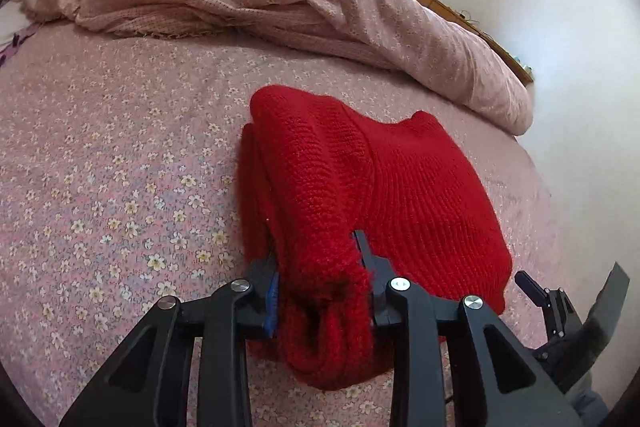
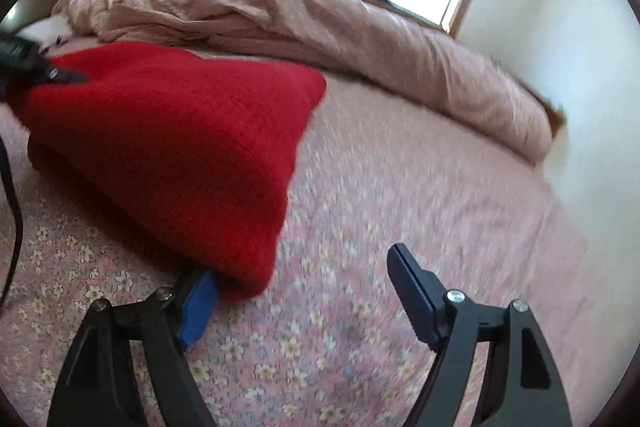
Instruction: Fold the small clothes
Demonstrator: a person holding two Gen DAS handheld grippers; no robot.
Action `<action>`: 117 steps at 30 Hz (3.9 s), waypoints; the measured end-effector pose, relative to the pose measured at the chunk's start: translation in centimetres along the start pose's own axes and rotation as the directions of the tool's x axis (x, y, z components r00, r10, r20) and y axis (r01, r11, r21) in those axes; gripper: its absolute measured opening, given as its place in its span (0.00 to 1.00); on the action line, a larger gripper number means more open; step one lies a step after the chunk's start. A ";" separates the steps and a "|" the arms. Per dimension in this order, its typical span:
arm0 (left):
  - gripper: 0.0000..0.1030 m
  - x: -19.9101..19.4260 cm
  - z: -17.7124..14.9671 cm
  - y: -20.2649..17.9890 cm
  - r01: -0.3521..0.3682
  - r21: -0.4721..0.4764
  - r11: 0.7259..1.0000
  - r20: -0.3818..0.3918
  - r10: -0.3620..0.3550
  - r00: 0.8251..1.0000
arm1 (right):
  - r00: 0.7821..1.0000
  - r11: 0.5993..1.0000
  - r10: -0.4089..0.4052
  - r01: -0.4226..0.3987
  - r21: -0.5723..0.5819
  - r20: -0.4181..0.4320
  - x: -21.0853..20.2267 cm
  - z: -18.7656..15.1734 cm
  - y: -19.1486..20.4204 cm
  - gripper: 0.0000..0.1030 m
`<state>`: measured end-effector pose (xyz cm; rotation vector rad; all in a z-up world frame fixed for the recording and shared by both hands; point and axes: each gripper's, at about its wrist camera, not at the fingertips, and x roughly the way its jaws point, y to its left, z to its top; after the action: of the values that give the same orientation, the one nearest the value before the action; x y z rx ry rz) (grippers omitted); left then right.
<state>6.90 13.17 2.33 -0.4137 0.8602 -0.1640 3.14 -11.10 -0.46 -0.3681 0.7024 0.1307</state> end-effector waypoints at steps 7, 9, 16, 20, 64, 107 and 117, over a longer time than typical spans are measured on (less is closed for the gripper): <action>0.31 1.7 1.2 1.8 0.050 -0.101 0.994 0.013 -0.049 0.999 | 1.000 0.998 0.015 -0.013 0.067 -0.025 -1.2 -0.7 0.1 0.79; 0.31 0.5 1.0 1.6 0.024 -0.082 0.996 0.005 -0.024 1.000 | 0.999 0.995 0.019 -0.014 0.098 -0.051 -1.4 -1.6 -0.8 0.77; 0.31 -4.9 0.7 1.2 -0.023 -0.091 0.996 0.060 0.029 0.998 | 0.998 0.994 0.028 -0.033 0.103 0.052 -3.5 -2.3 -3.5 0.76; 0.31 -9.0 1.8 -0.2 0.019 -0.077 0.997 0.256 0.001 0.967 | 0.984 0.983 0.100 -0.121 0.136 0.146 -4.8 0.2 -4.2 0.69; 0.22 0.2 -2.3 -1.6 -0.072 0.042 0.997 -0.095 0.076 0.993 | 0.963 0.952 0.252 -0.264 0.154 0.092 -0.1 2.2 2.6 0.00; 0.82 4.8 -0.3 3.4 0.165 -0.180 0.970 -0.200 -0.200 0.959 | 0.536 0.306 0.828 -0.678 0.668 0.165 9.9 -1.3 -8.9 0.88; 0.85 5.3 -0.2 3.8 0.263 -0.239 0.935 -0.178 -0.308 0.934 | 0.425 0.182 0.877 -0.726 0.663 0.225 11.4 -0.6 -7.4 0.91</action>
<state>10.07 14.92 -3.05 -0.7328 1.0305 -0.3958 13.19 -18.25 -6.17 0.8289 1.0548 0.8688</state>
